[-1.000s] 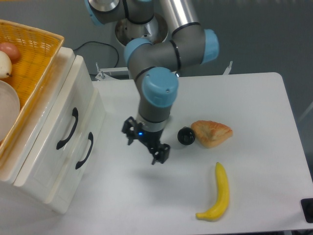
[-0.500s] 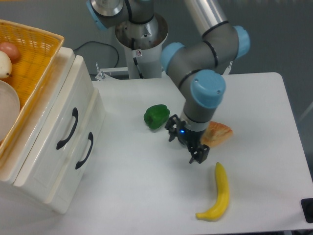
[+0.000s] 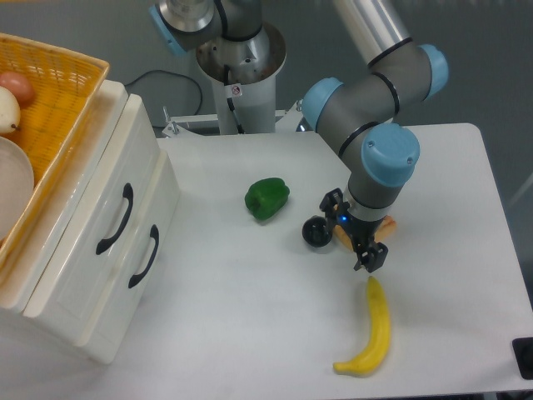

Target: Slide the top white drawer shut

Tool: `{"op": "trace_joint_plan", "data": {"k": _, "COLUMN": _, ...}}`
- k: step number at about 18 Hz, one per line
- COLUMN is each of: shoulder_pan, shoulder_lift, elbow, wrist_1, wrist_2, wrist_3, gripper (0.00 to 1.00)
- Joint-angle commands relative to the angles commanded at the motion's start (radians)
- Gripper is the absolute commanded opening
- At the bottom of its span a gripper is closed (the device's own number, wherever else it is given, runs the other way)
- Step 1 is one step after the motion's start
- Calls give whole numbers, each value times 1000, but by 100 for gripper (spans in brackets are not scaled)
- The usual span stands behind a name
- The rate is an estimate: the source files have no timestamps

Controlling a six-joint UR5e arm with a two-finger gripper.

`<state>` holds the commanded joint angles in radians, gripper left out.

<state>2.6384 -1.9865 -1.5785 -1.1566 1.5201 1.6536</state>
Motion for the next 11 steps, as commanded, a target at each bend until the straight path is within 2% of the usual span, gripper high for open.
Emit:
{"op": "trace_joint_plan", "data": {"k": 4, "shoulder_pan": 2, "shoulder_lift": 26, "elbow": -11, "wrist_1": -12, "wrist_2": 3, "wrist_3": 32, "gripper": 100}}
{"op": "trace_joint_plan", "data": {"k": 9, "shoulder_pan": -9, "shoulder_lift": 97, "elbow": -46, "wrist_1": -11, "wrist_2": 41, "wrist_3": 37, "gripper": 100}}
{"op": "trace_joint_plan", "data": {"k": 11, "shoulder_pan": -9, "shoulder_lift": 100, "elbow": -45, "wrist_1": -12, "wrist_2": 49, "wrist_3": 37, "gripper": 100}}
